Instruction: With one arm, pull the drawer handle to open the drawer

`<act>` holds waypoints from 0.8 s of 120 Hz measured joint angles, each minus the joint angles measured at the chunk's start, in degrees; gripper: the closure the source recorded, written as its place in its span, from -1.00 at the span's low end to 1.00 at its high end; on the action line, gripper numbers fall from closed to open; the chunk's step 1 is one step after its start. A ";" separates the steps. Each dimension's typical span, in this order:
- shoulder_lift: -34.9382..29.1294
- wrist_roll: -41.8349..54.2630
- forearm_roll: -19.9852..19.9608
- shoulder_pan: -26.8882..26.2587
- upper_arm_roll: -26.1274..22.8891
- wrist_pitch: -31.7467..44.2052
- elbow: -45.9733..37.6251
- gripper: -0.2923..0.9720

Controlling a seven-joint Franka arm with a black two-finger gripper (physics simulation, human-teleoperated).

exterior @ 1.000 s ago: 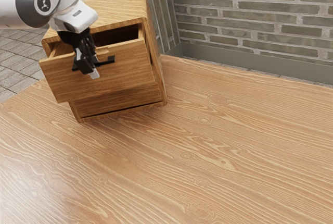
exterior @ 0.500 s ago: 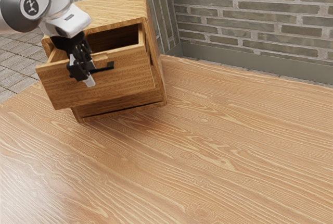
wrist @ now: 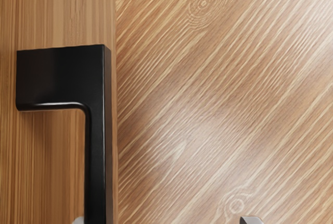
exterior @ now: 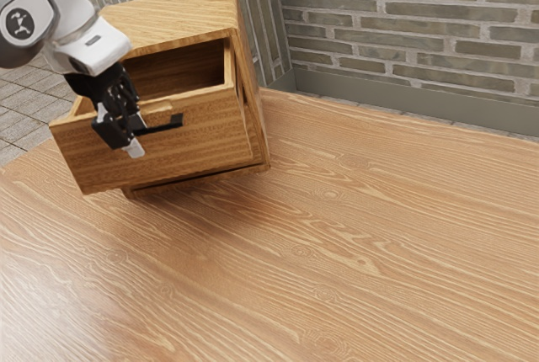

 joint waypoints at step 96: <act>-5.53 -1.90 4.71 0.65 -3.90 2.36 -3.58 0.02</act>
